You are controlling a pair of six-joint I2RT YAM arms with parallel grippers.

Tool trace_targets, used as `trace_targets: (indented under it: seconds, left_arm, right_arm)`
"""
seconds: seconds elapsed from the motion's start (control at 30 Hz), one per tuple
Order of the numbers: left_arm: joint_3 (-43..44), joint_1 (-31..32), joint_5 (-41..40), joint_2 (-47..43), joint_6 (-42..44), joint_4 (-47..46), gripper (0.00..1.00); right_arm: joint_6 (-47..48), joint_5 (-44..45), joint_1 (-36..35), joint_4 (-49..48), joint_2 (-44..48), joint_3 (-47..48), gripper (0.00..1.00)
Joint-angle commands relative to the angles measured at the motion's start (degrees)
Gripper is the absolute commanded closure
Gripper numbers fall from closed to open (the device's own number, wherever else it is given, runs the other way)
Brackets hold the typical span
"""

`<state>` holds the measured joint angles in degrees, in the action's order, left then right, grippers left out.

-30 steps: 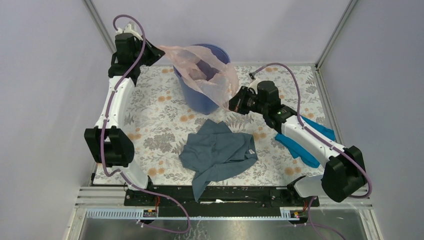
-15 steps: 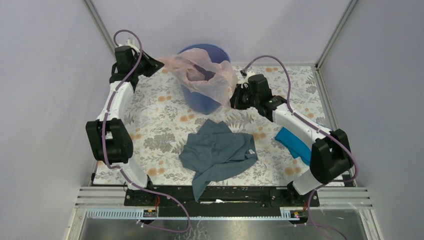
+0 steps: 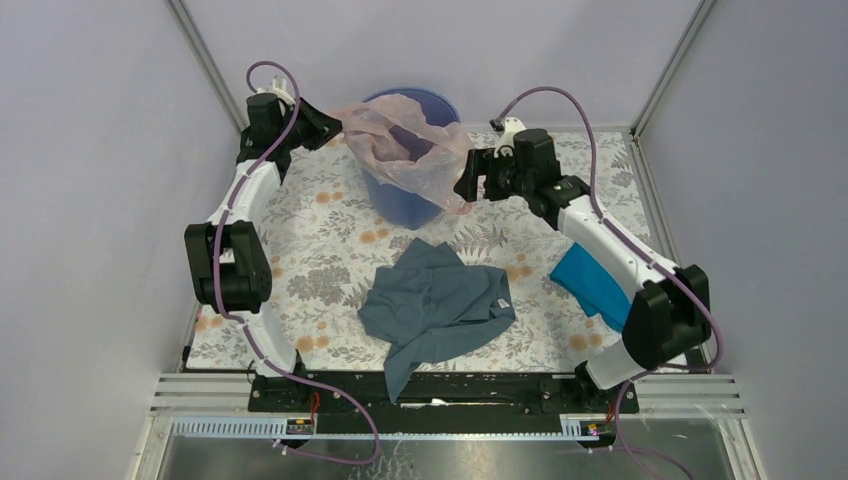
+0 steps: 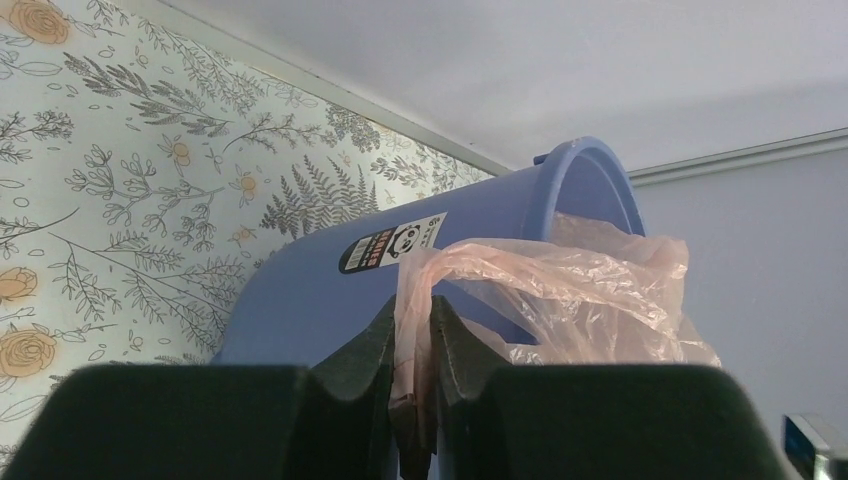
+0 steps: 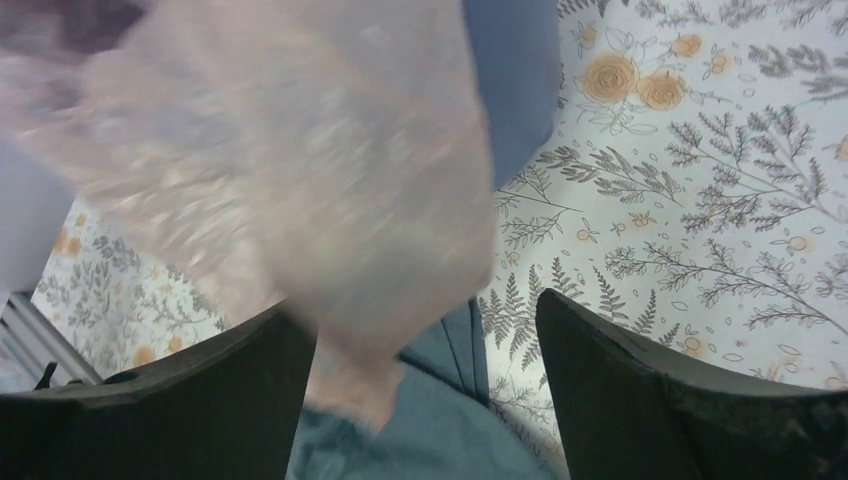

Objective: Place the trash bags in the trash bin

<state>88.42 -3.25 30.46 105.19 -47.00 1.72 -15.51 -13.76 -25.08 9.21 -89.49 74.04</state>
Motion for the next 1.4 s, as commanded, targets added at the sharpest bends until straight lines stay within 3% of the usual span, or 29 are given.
trace_targets:
  seconds: [0.0,0.1,0.2,0.43,0.53,0.6,0.77,1.0,1.23,1.37]
  left_arm:
    - [-0.3,0.0,0.2,-3.1,1.5,-3.3,0.81]
    - [1.9,-0.4,0.5,-2.5,3.4,0.1,0.77]
    - [4.0,-1.1,1.1,-1.7,3.8,2.4,0.73]
    - [6.1,-1.4,3.3,-0.5,1.3,1.3,0.71]
    - [7.0,-1.4,4.3,0.0,0.3,0.6,0.71]
    - [7.1,-1.3,4.5,0.3,0.2,0.6,0.72]
    - [7.0,-1.2,5.6,1.2,-0.6,0.1,0.76]
    - [7.0,-1.2,5.7,1.2,-0.7,-0.3,0.77]
    - [7.7,-1.3,5.8,1.9,-0.5,0.0,0.77]
    - [7.3,-1.2,5.5,1.8,0.0,0.2,0.77]
  right_arm:
    - [6.4,-2.0,-0.2,0.8,7.8,1.4,0.10]
    - [10.5,1.7,-0.2,1.3,8.3,4.2,0.01]
    - [13.4,6.4,-0.2,6.4,3.5,13.0,0.00]
    - [15.2,2.3,-0.2,9.7,-6.2,26.1,0.25]
    - [13.6,-1.2,-0.4,9.7,-8.4,30.1,0.26]
    - [13.9,-2.1,-1.5,8.7,-8.9,31.0,0.18]
    - [22.5,4.1,-6.3,11.6,-12.3,36.6,0.05]
    - [36.4,18.3,-11.5,17.8,-21.9,47.7,0.02]
    - [42.5,29.9,-15.3,10.9,-24.8,47.7,0.03]
    - [42.5,34.4,-15.3,4.3,-24.8,46.5,0.13]
